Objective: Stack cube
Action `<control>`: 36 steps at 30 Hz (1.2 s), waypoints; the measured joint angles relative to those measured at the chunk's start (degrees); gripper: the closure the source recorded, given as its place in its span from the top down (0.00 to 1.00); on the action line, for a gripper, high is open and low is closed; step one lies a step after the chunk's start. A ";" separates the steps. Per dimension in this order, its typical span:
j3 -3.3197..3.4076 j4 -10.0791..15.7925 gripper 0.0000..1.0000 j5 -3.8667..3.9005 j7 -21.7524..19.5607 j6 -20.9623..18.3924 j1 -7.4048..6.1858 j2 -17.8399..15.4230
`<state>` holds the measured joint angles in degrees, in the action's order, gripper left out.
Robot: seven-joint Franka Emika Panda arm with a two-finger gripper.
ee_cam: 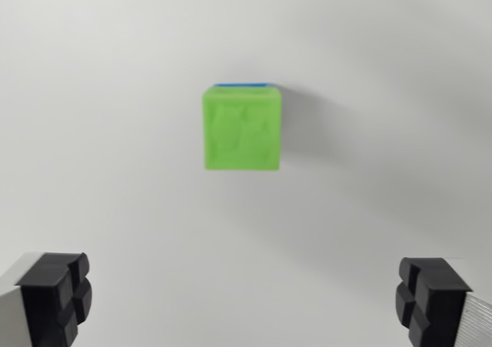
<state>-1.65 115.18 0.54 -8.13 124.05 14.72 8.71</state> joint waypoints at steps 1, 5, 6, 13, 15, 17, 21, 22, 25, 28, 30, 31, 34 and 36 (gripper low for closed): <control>0.00 -0.28 1.00 0.00 0.01 -0.54 0.00 -0.25; 0.00 -1.54 1.00 -0.03 0.03 -2.78 0.00 -1.19; 0.00 -1.69 1.00 -0.04 0.04 -3.02 0.00 -1.31; 0.00 -3.89 1.00 -0.08 0.09 -6.50 0.00 -2.63; 0.00 -4.48 1.00 -0.09 0.10 -7.36 0.00 -2.89; 0.00 -5.04 1.00 -0.09 0.11 -8.12 0.00 -3.10; 0.00 -5.99 1.00 -0.10 0.12 -9.43 0.00 -3.41; 0.00 -6.10 1.00 -0.10 0.12 -9.58 0.00 -3.45; 0.00 -6.74 1.00 -0.11 0.13 -10.44 0.00 -3.69; 0.00 -7.27 1.00 -0.12 0.13 -11.16 0.00 -3.89; 0.00 -7.49 1.00 -0.12 0.14 -11.50 0.00 -3.97; 0.00 -7.59 1.00 -0.12 0.14 -11.61 0.00 -4.00; 0.00 -7.80 1.00 -0.12 0.14 -11.82 0.00 -4.03; 0.00 -7.84 1.00 -0.12 0.14 -11.86 0.00 -4.04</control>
<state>-1.65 107.34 0.42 -7.99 112.19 14.71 4.67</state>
